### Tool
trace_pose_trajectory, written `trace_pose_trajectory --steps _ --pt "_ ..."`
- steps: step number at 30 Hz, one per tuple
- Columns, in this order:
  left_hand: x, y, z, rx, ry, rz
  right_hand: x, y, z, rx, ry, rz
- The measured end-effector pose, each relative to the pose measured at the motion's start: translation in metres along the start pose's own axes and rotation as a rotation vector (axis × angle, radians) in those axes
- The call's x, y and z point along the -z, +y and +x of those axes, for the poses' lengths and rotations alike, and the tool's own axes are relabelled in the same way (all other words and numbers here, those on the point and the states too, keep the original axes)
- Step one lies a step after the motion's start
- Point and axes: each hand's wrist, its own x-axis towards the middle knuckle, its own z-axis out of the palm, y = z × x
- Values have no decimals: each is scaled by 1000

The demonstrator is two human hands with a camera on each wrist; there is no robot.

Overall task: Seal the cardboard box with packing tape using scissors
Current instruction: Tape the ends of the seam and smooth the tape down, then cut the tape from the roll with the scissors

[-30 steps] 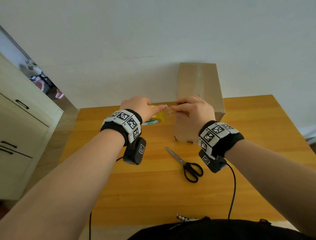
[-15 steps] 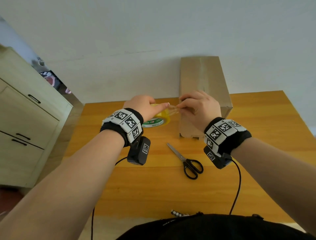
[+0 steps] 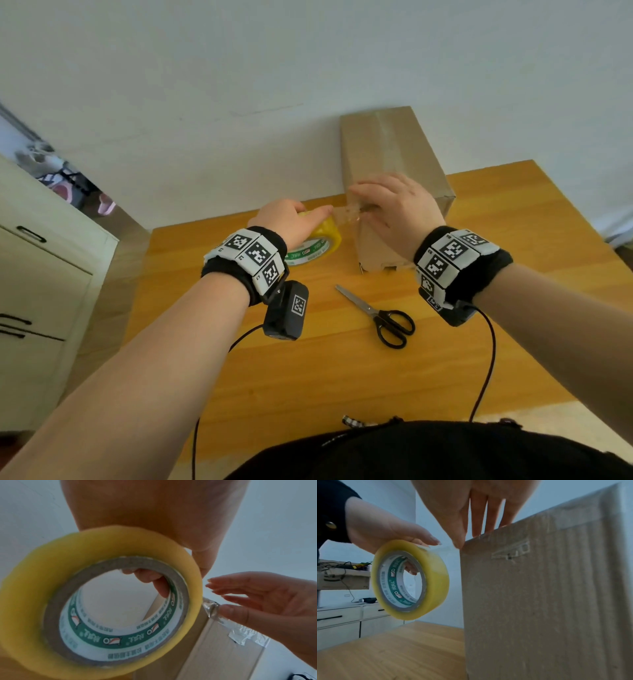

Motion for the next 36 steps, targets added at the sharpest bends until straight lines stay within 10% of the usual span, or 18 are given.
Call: trace_pose_trajectory --steps 5,11,16,28,36 --pt "-3 -13 6 -77 -46 -22 -9 -23 -37 -87 215 -35" --pt "-15 -21 8 -163 -31 -66 -63 -16 -83 -689 -640 -63" --pt "-20 -24 8 -176 -20 -88 -81 -15 -104 -770 -888 -86" --pt "-16 -27 4 -192 -10 -62 -90 -30 -107 -807 -835 -155" --pt "-15 -34 11 -175 -4 -59 -70 -28 -102 -970 -653 390"
